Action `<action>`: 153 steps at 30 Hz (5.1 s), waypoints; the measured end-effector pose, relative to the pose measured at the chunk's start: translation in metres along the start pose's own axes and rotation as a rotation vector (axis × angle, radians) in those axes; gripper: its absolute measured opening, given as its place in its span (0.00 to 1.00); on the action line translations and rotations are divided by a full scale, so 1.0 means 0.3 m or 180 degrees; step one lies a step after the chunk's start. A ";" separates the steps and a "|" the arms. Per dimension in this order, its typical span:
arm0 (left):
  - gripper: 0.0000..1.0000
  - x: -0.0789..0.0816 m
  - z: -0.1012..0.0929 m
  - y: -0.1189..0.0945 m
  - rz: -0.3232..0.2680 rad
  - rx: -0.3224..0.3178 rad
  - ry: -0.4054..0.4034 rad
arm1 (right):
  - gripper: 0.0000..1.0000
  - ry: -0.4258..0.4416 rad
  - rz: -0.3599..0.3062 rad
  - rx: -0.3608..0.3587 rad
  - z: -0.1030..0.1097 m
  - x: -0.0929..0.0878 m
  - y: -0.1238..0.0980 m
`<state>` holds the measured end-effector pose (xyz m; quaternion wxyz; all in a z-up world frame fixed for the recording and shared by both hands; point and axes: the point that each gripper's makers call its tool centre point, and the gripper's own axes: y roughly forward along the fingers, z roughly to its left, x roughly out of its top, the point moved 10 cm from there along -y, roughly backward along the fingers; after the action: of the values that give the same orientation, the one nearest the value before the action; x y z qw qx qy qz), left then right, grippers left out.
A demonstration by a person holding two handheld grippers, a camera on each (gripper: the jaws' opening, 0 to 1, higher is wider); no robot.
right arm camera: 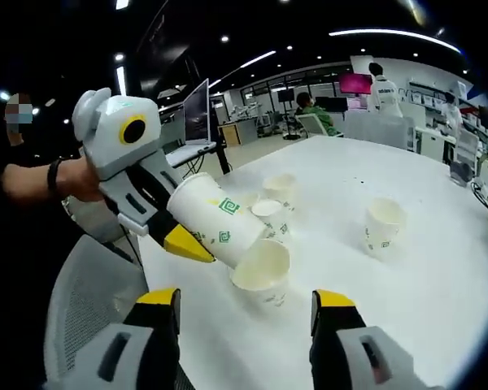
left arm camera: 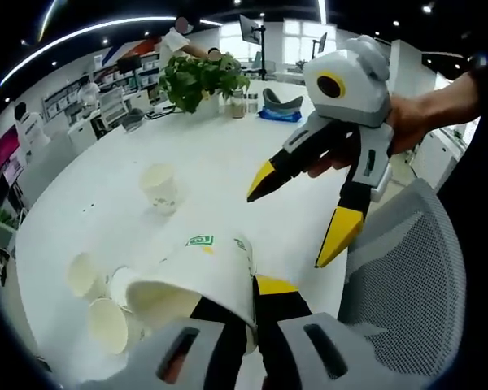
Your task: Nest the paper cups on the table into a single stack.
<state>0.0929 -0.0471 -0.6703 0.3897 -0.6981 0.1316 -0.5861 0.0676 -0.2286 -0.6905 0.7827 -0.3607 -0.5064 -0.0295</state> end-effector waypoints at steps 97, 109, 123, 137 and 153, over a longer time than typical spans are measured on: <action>0.44 -0.177 0.014 -0.182 -0.0705 0.0626 -0.0877 | 0.66 0.0028 -0.0018 -0.0057 -0.035 0.059 -0.018; 0.55 -0.209 0.003 -0.196 -0.0810 0.0652 -0.1057 | 0.66 -0.0089 -0.0039 -0.0015 -0.063 0.134 0.013; 0.55 -0.236 -0.030 -0.227 -0.0820 0.0748 -0.1174 | 0.66 -0.0267 -0.0054 0.0156 -0.091 0.260 0.118; 0.55 -0.247 -0.040 -0.248 -0.0872 0.0841 -0.1256 | 0.65 -0.0586 0.0280 0.0266 -0.110 0.322 0.268; 0.53 -0.268 -0.065 -0.253 -0.0839 0.0859 -0.1328 | 0.60 -0.0731 0.0761 0.0118 -0.109 0.339 0.450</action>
<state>0.0316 0.0470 -0.6747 0.4183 -0.7565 -0.1226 -0.4875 0.1976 -0.1159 -0.6874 0.7241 -0.4048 -0.5465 0.1146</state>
